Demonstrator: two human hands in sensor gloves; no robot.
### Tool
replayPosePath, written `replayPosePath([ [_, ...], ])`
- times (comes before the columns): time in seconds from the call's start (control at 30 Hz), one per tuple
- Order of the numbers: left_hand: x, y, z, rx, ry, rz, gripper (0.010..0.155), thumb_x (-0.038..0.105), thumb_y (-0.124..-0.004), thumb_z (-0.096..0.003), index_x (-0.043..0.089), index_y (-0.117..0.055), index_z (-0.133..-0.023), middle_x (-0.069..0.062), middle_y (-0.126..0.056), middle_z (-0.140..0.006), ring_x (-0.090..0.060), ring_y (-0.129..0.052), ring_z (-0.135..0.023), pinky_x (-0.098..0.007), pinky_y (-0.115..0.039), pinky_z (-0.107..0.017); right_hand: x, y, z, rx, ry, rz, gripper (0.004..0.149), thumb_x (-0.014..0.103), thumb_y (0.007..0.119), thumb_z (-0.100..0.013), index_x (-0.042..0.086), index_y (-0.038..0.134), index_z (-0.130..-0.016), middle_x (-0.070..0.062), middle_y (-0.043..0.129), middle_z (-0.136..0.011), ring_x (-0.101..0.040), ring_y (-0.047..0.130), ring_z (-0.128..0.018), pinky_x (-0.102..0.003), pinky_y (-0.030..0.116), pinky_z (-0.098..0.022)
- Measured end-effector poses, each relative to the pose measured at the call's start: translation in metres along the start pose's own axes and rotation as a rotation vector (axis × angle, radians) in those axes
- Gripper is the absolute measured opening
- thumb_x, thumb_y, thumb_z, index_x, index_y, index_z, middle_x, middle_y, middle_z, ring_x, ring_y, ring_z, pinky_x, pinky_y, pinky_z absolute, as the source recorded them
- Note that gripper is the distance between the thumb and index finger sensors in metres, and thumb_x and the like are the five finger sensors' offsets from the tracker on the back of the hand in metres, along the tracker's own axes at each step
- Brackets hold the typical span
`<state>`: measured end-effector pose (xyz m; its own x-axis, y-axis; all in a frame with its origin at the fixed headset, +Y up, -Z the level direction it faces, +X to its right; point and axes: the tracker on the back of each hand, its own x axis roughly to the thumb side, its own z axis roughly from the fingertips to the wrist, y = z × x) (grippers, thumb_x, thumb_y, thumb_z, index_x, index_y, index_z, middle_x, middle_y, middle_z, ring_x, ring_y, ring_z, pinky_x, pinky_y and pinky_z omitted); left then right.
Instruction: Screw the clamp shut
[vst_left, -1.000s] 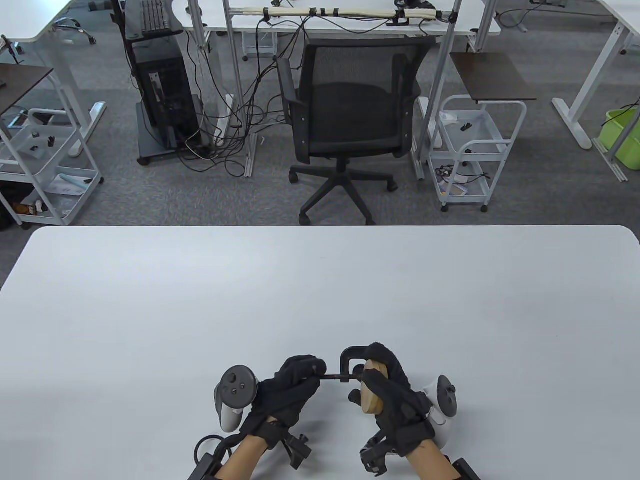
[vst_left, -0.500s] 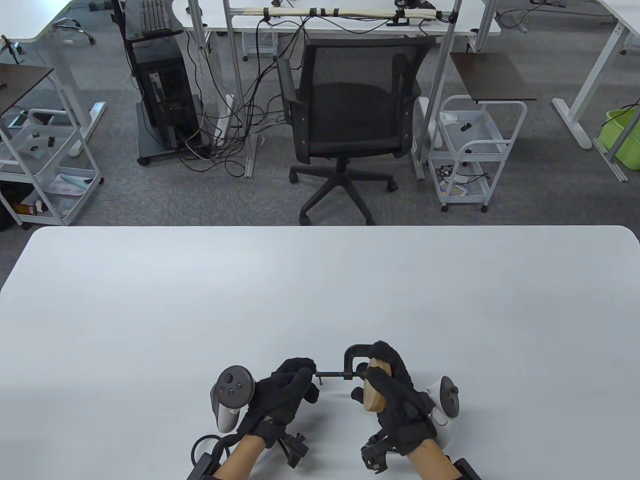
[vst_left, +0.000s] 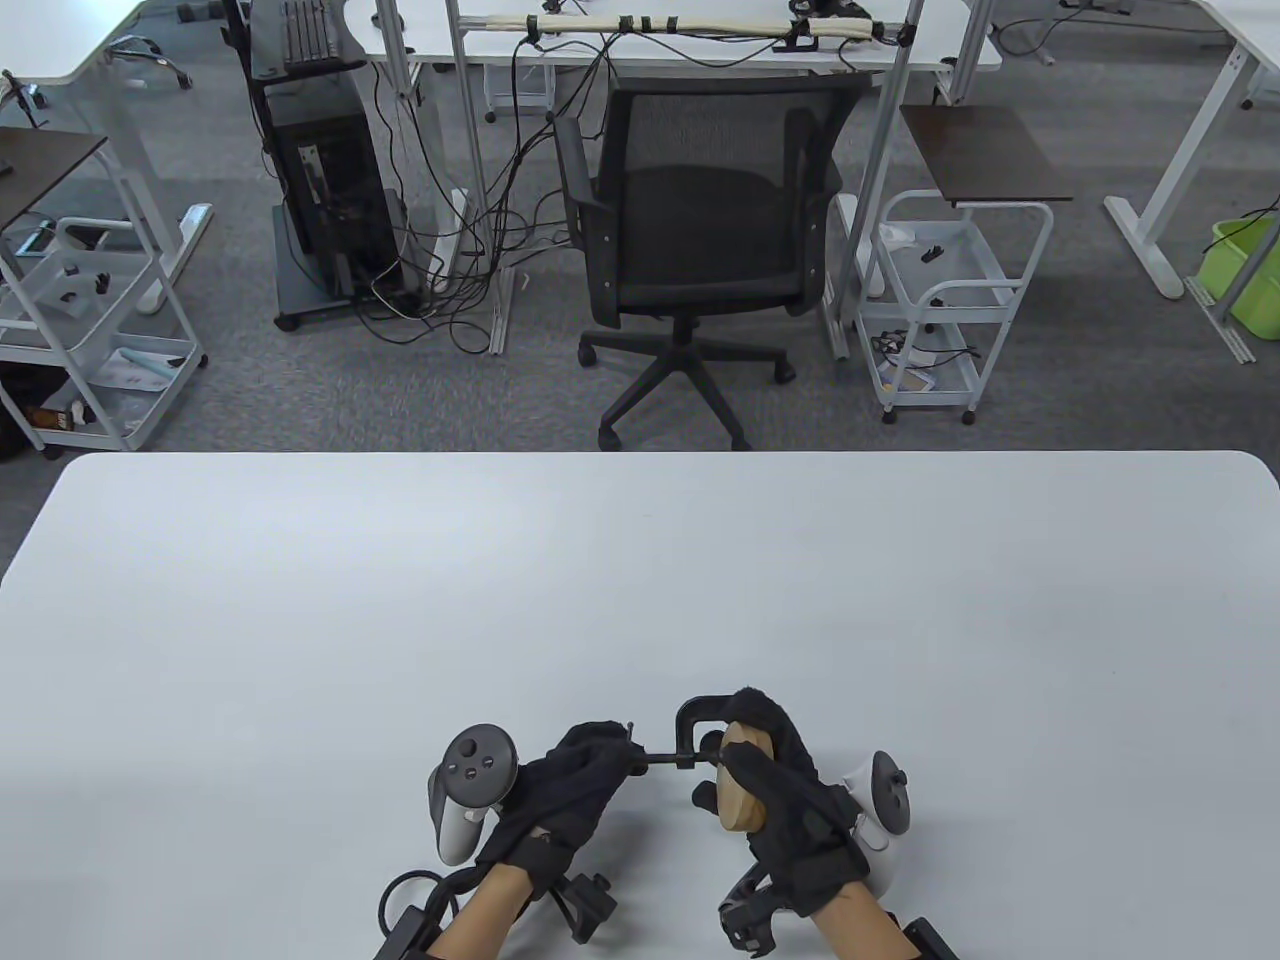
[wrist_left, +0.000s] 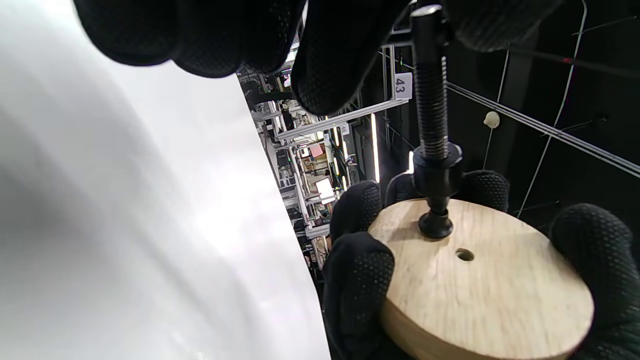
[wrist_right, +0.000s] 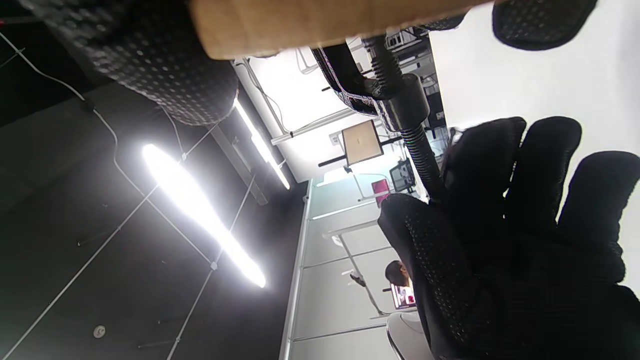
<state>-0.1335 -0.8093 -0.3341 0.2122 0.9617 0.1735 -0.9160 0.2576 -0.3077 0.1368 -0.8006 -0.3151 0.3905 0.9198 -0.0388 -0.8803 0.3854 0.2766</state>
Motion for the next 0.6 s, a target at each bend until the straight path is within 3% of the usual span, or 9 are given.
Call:
replayPosePath([
  [0.13, 0.005, 0.000, 0.000, 0.007, -0.039, 0.004, 0.058, 0.050, -0.073, -0.0545, 0.021, -0.068, -0.104, -0.023, -0.052, -0.111, -0.049, -0.061, -0.095, -0.061, -0.068, -0.061, 0.000, 0.000, 0.000, -0.005, 0.001, 0.001, 0.072, 0.053, 0.089, -0.050, 0.022, 0.056, -0.105, 0.004, 0.042, -0.113, -0.054, 0.048, -0.092, -0.069, 0.065, -0.051],
  [0.3, 0.017, 0.003, 0.002, 0.061, -0.148, -0.052, 0.046, 0.036, -0.081, -0.0506, 0.028, -0.077, -0.096, -0.018, -0.056, -0.111, -0.046, -0.063, -0.096, -0.061, -0.068, -0.062, 0.000, 0.000, 0.000, -0.013, 0.002, -0.003, 0.072, 0.052, 0.089, -0.050, 0.022, 0.055, -0.105, 0.004, 0.042, -0.113, -0.054, 0.048, -0.092, -0.070, 0.065, -0.051],
  [0.6, 0.021, 0.003, 0.003, 0.070, -0.180, -0.058, 0.045, 0.034, -0.082, -0.0489, 0.029, -0.080, -0.093, -0.017, -0.061, -0.109, -0.045, -0.066, -0.096, -0.061, -0.069, -0.062, 0.001, -0.001, 0.000, -0.014, -0.005, 0.013, 0.072, 0.052, 0.090, -0.049, 0.021, 0.056, -0.105, 0.004, 0.043, -0.113, -0.054, 0.049, -0.092, -0.070, 0.065, -0.051],
])
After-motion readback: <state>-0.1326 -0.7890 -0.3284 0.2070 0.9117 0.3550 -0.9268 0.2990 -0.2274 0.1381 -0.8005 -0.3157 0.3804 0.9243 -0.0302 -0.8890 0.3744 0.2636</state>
